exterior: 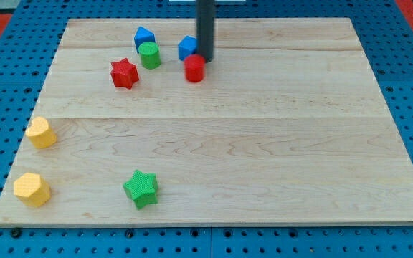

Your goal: Move the red circle towards the bottom left

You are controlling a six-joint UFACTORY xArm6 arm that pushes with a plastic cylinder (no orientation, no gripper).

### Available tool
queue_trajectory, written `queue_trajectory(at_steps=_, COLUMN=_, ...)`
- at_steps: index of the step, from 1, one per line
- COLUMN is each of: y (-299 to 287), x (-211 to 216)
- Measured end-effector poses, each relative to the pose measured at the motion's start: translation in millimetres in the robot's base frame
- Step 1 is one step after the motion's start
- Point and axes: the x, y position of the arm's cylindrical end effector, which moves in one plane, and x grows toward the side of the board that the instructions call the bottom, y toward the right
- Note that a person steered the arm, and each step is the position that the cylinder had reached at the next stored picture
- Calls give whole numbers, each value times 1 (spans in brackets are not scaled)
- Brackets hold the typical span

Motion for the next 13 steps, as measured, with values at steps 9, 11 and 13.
queue_trajectory(at_steps=9, y=-35, x=111)
queue_trajectory(at_steps=11, y=-25, x=161)
queue_trajectory(at_steps=13, y=-2, x=191)
